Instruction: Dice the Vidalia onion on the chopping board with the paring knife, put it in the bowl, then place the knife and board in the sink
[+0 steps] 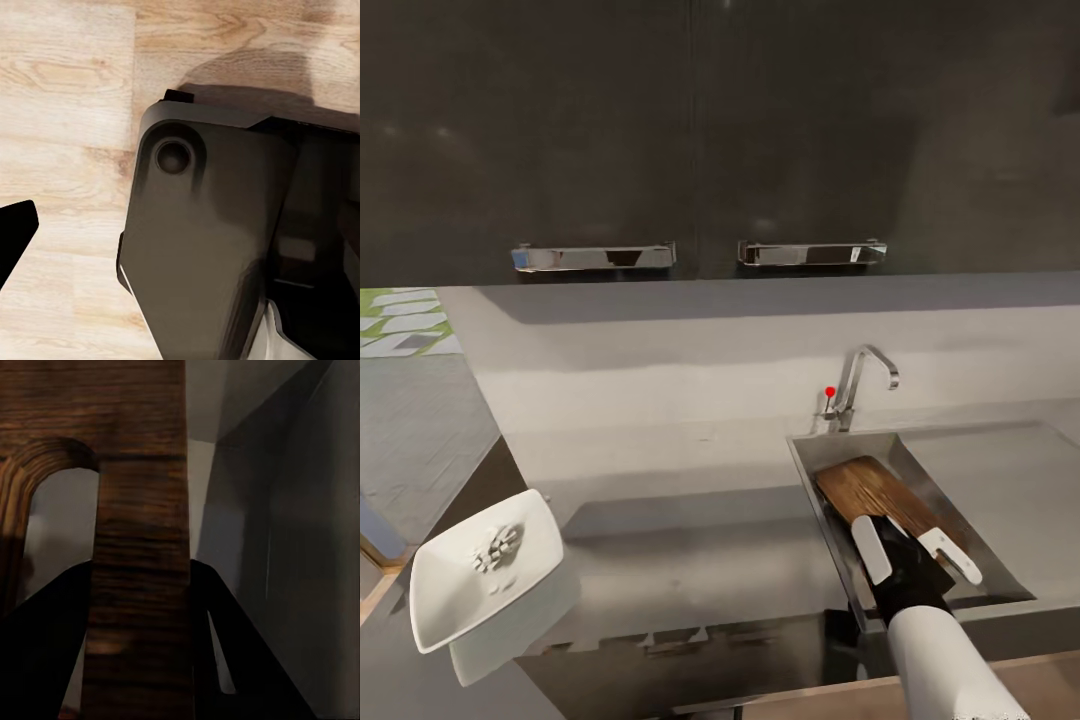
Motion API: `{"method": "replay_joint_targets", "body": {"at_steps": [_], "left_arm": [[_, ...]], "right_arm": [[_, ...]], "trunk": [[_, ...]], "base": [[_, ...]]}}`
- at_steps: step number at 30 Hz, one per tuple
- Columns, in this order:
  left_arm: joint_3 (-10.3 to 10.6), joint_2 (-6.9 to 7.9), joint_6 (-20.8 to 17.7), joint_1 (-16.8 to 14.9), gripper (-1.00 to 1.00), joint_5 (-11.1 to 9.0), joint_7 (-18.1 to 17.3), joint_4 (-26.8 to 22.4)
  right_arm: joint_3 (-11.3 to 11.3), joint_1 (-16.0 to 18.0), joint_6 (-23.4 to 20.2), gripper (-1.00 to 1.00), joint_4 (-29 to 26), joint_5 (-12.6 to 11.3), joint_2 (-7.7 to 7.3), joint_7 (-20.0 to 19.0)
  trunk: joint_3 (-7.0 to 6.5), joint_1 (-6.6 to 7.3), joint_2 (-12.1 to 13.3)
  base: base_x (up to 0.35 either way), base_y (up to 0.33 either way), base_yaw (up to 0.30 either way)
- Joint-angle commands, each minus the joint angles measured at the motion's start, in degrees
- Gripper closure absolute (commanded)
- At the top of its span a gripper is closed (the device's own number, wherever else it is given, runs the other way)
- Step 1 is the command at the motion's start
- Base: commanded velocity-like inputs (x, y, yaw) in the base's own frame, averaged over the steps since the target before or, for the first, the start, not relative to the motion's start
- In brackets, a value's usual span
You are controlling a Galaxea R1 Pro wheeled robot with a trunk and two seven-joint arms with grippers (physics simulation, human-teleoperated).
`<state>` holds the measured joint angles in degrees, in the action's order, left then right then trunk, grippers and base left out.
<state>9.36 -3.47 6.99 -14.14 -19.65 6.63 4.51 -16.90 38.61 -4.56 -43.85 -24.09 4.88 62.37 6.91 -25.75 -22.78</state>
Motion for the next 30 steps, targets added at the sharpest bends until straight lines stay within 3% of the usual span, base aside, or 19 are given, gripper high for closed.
{"method": "replay_joint_targets", "body": {"at_steps": [1, 12, 30], "left_arm": [[0.48, -0.04, 0.39, -0.1, -1.0, -0.44, 0.05, 0.24], [0.49, -0.12, 0.33, -0.1, -1.0, -0.47, 0.02, 0.24], [0.48, -0.22, 0.31, -0.1, -1.0, -0.46, 0.01, 0.24]], "right_arm": [[-0.17, 0.03, 0.1, 1.0, 0.93, 0.27, -0.01, -0.88], [-0.31, 0.06, 1.13, 1.0, 3.68, 0.29, -0.36, -5.18], [-0.41, 0.06, 1.13, 1.0, 3.94, 0.19, -0.4, -5.6]], "trunk": [[0.12, -0.03, -0.13], [0.12, -0.03, -0.13], [0.12, -0.03, -0.13]], "base": [[0.0, 0.0, 0.0], [0.0, 0.0, 0.0], [0.0, 0.0, 0.0]]}}
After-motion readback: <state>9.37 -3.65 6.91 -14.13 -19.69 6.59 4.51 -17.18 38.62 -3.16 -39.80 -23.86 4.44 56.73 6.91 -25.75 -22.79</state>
